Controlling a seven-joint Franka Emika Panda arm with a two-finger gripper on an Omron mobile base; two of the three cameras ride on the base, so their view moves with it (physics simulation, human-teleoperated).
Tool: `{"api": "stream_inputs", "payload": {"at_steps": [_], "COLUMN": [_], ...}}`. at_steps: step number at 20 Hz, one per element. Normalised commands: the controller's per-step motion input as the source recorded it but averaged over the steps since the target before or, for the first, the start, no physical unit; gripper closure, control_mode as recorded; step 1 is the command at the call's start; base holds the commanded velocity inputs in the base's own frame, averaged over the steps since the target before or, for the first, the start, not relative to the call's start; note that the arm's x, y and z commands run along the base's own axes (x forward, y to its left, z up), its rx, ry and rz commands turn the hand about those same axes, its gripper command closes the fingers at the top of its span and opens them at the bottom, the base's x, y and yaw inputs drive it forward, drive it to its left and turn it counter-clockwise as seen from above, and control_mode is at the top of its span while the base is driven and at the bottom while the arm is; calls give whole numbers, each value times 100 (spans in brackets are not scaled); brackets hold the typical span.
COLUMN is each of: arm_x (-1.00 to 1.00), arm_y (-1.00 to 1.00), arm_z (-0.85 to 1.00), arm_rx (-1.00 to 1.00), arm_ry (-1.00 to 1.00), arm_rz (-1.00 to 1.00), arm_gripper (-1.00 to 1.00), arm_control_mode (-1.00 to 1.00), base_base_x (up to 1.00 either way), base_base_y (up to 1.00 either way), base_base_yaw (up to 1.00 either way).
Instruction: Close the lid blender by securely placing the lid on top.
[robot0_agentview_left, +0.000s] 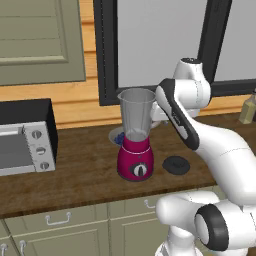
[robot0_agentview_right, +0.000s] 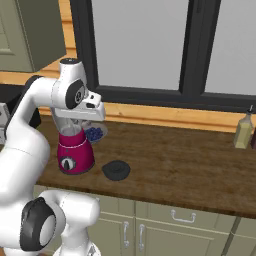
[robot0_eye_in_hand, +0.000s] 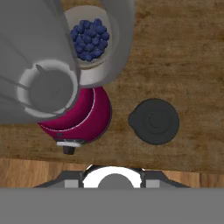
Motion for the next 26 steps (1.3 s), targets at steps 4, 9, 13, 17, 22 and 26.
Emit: {"api": "stream_inputs", "payload": {"at_steps": [4, 9, 13, 17, 22, 26], "arm_x": [-22, -62, -35, -10, -6, 0], "arm_y": [0, -14, -22, -38, -39, -34], "arm_z": [-17, -18, -21, -15, -12, -50], "arm_rx": [0, 0, 0, 0, 0, 0], "arm_ry": [-2, -11, -7, 0, 0, -1], "arm_rz": [1, 5, 2, 0, 0, 0], "arm_gripper": [-100, -100, -100, -100, -100, -100], "arm_control_mode": [-100, -100, -100, -100, -100, -100], "base_base_x": [0, 0, 0, 0, 0, 0], "base_base_y": [0, 0, 0, 0, 0, 0], "base_base_yaw": [0, 0, 0, 0, 0, 0]}}
